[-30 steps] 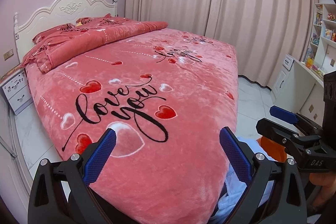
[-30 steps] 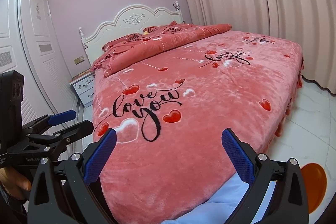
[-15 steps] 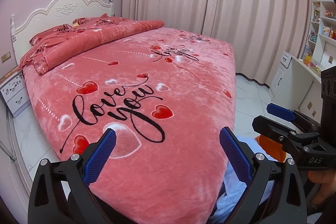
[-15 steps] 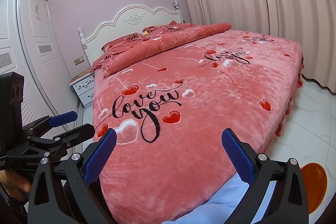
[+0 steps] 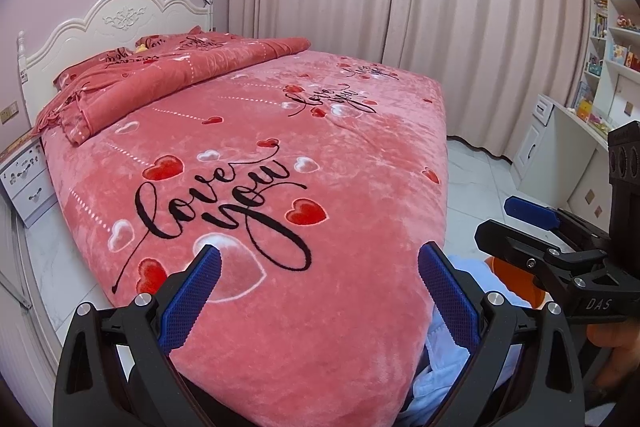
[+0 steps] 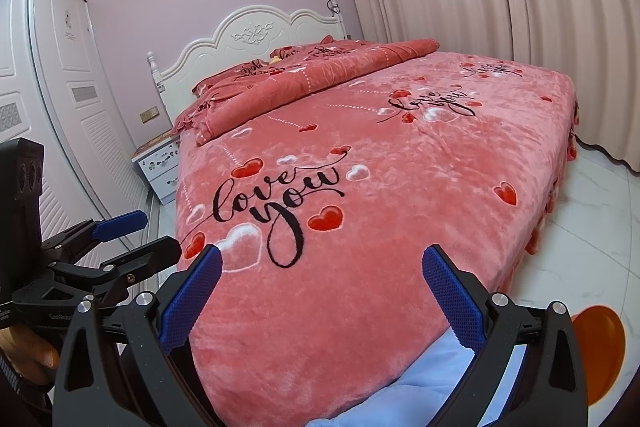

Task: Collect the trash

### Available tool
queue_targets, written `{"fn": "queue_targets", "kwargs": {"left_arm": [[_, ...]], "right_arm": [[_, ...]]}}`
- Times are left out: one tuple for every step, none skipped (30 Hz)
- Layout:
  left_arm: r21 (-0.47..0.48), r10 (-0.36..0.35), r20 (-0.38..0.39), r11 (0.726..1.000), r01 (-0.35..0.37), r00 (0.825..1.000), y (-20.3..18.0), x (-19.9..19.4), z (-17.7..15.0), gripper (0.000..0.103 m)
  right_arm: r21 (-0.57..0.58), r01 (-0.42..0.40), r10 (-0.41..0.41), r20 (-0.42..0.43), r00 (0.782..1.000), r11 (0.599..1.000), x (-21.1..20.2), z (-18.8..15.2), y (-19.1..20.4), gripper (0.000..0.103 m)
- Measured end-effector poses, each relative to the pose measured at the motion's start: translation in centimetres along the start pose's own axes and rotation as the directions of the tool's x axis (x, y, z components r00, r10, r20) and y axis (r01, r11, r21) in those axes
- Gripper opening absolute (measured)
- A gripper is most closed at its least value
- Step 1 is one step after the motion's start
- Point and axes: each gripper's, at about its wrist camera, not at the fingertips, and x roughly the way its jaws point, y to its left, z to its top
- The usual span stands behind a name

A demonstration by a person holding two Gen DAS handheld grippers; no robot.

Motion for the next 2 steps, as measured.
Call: {"fn": "queue_targets", "kwargs": {"left_arm": [[0.0,0.001,-0.002,1.0,-0.001,1.0,0.02,0.06,-0.05,0.097],[0.0,0.0,-0.005,1.0,0.0,1.0,0.02,0.09,-0.11,0.097]], "right_arm": [[0.001,0.001,-0.001,-0.001,1.0,1.0,0.05,-0.09,-0.01,0.098],[0.002,0.001,-0.001,-0.001,1.0,1.0,0.09,-0.12,-0.01,0.098]]}}
